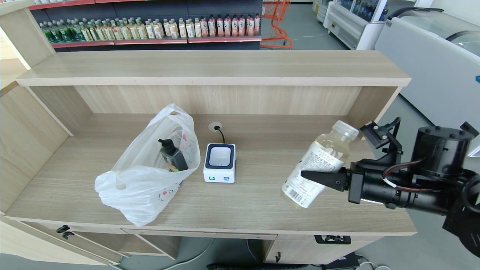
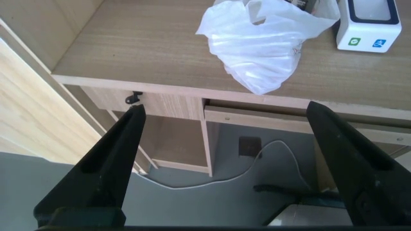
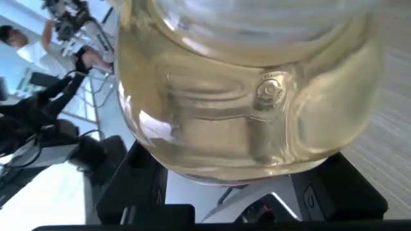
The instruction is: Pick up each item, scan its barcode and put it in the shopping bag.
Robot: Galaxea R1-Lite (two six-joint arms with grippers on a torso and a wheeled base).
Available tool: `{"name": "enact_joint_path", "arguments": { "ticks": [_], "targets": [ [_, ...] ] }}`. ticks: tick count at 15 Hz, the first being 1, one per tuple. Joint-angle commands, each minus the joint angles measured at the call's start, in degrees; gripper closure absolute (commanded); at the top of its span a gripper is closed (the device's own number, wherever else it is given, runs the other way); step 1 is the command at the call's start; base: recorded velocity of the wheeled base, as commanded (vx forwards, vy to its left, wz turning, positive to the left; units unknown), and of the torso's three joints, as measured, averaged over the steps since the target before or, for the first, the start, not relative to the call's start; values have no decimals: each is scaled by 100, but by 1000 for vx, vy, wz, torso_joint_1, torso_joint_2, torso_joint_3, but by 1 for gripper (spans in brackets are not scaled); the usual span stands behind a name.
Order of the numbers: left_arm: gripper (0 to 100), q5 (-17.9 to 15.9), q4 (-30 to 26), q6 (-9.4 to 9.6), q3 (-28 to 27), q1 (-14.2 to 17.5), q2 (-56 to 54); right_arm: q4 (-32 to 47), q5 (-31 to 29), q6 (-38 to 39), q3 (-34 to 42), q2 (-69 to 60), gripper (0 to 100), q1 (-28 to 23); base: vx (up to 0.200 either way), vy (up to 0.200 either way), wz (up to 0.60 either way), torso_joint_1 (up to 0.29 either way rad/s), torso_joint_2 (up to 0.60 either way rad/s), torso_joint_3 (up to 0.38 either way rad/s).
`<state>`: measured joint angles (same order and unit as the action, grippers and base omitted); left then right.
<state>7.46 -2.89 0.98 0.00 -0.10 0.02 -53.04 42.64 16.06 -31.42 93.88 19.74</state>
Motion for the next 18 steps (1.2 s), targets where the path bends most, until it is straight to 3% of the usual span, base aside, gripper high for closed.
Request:
{"name": "enact_joint_path", "arguments": {
  "ticks": [1,6,11,18],
  "targets": [
    [0,1,-1,-1,0,1,-2,206,895,108,-49,-652,100,-225,0,0,0,0,0,0],
    [0,1,-1,-1,0,1,-2,242,1036,170,-40,-1021,100,311,0,0,0,0,0,0],
    [0,1,-1,-1,0,1,-2,250,1036,486,4,-1302,100,1173,0,0,0,0,0,0],
    [0,1,-1,-1,0,1,-2,1173,1053,513,-295,-1460,100,1182,0,0,0,0,0,0]
  ]
}}
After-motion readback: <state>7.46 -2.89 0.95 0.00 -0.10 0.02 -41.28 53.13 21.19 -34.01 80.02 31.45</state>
